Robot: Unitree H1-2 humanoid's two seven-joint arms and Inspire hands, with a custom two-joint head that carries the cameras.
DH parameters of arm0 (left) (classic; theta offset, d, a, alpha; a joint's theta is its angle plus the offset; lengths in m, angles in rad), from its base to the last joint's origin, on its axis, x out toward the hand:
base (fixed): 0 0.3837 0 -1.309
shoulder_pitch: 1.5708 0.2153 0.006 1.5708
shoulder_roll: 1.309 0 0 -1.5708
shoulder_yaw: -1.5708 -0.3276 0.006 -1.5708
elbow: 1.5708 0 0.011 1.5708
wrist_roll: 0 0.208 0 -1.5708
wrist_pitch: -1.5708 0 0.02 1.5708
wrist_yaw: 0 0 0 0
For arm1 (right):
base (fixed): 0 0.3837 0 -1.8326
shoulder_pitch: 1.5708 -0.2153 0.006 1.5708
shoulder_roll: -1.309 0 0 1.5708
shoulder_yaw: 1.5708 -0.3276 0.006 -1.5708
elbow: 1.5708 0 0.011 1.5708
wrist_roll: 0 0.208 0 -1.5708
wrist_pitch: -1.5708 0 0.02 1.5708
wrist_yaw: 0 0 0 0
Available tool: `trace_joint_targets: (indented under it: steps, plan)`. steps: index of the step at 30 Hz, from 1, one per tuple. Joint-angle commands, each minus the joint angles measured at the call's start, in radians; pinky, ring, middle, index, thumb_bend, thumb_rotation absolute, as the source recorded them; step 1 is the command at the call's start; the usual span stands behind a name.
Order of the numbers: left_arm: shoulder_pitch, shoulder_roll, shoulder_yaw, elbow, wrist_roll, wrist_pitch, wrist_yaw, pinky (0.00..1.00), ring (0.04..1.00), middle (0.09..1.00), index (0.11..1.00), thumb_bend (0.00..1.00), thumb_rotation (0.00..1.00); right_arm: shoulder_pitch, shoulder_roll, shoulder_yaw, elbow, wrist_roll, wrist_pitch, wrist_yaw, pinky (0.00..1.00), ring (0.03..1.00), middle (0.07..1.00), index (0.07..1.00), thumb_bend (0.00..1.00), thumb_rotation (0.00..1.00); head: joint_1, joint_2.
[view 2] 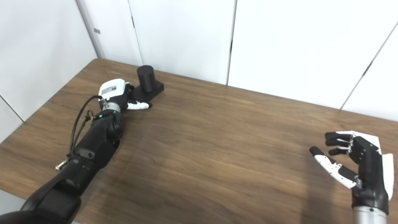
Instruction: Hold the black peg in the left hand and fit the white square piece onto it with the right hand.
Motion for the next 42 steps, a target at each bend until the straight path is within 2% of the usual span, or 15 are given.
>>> trace_joint_targets:
  steps: [1, 7, 10, 14, 17, 23, 29, 33, 37, 38, 40, 42]
  plan:
    - [-0.058, 0.026, -0.009, 0.000, -0.002, 0.002, 0.025, 0.80, 0.918, 0.910, 0.789, 0.89, 0.53, -0.023, -0.012, -0.007, -0.037, -0.005, -0.027, -0.006, 0.45, 0.569, 0.598, 0.485, 0.49, 0.12, 0.000, 0.003]
    - [-0.084, 0.029, -0.019, 0.038, 0.004, 0.003, 0.012, 0.81, 0.917, 0.898, 0.779, 0.86, 0.52, -0.022, -0.007, -0.011, -0.049, 0.000, -0.012, -0.006, 0.44, 0.561, 0.595, 0.485, 0.49, 0.12, -0.002, 0.006]
    - [-0.091, 0.033, -0.027, 0.047, 0.004, 0.003, -0.001, 0.82, 0.917, 0.886, 0.748, 0.84, 0.51, -0.021, -0.008, -0.010, -0.053, -0.006, -0.010, -0.006, 0.44, 0.570, 0.597, 0.485, 0.49, 0.12, -0.002, 0.006]
    - [-0.091, 0.040, -0.041, 0.044, 0.009, 0.003, -0.010, 0.78, 0.895, 0.856, 0.663, 0.80, 0.48, -0.021, -0.011, -0.013, -0.057, -0.004, -0.009, -0.005, 0.45, 0.562, 0.595, 0.485, 0.49, 0.12, -0.003, 0.012]
    - [-0.089, 0.047, -0.052, 0.045, -0.004, 0.002, -0.012, 0.77, 0.890, 0.849, 0.638, 0.77, 0.46, -0.021, -0.008, -0.013, -0.060, -0.006, -0.003, -0.005, 0.45, 0.561, 0.600, 0.485, 0.49, 0.12, -0.003, 0.012]
    - [-0.078, 0.053, -0.052, 0.023, -0.034, 0.002, -0.037, 0.72, 0.857, 0.806, 0.605, 0.71, 0.36, -0.018, -0.010, -0.015, -0.061, -0.006, -0.007, -0.004, 0.46, 0.577, 0.602, 0.486, 0.49, 0.12, -0.003, 0.019]
    - [-0.072, 0.057, -0.058, 0.014, -0.042, 0.003, -0.064, 0.69, 0.844, 0.799, 0.611, 0.69, 0.33, -0.018, -0.012, -0.020, -0.064, -0.003, -0.004, 0.000, 0.47, 0.588, 0.603, 0.486, 0.49, 0.12, -0.002, 0.024]
    - [-0.063, 0.066, -0.070, 0.001, -0.060, 0.000, -0.082, 0.70, 0.843, 0.803, 0.607, 0.68, 0.30, -0.020, -0.014, -0.021, -0.060, -0.011, -0.009, -0.002, 0.47, 0.592, 0.598, 0.485, 0.49, 0.12, -0.002, 0.024]
    - [-0.056, 0.075, -0.082, -0.015, -0.093, -0.001, -0.106, 0.72, 0.848, 0.795, 0.588, 0.70, 0.21, -0.021, -0.015, -0.022, -0.057, -0.006, -0.013, -0.001, 0.46, 0.589, 0.594, 0.485, 0.49, 0.11, -0.003, 0.026]
    - [-0.055, 0.078, -0.086, -0.017, -0.101, -0.003, -0.112, 0.73, 0.848, 0.798, 0.524, 0.58, 0.12, -0.020, -0.015, -0.022, -0.057, -0.008, -0.010, -0.001, 0.47, 0.596, 0.597, 0.485, 0.49, 0.11, -0.003, 0.026]
    - [-0.054, 0.084, -0.093, -0.020, -0.112, -0.004, -0.118, 0.73, 0.846, 0.800, 0.503, 0.54, 0.09, -0.020, -0.014, -0.022, -0.058, -0.013, -0.007, -0.001, 0.47, 0.599, 0.598, 0.485, 0.49, 0.11, -0.003, 0.026]
    - [-0.054, 0.091, -0.106, -0.021, -0.126, -0.009, -0.126, 0.78, 0.872, 0.821, 0.493, 0.52, 0.07, -0.020, -0.013, -0.022, -0.059, -0.014, -0.004, -0.001, 0.48, 0.604, 0.601, 0.485, 0.49, 0.12, -0.003, 0.026]
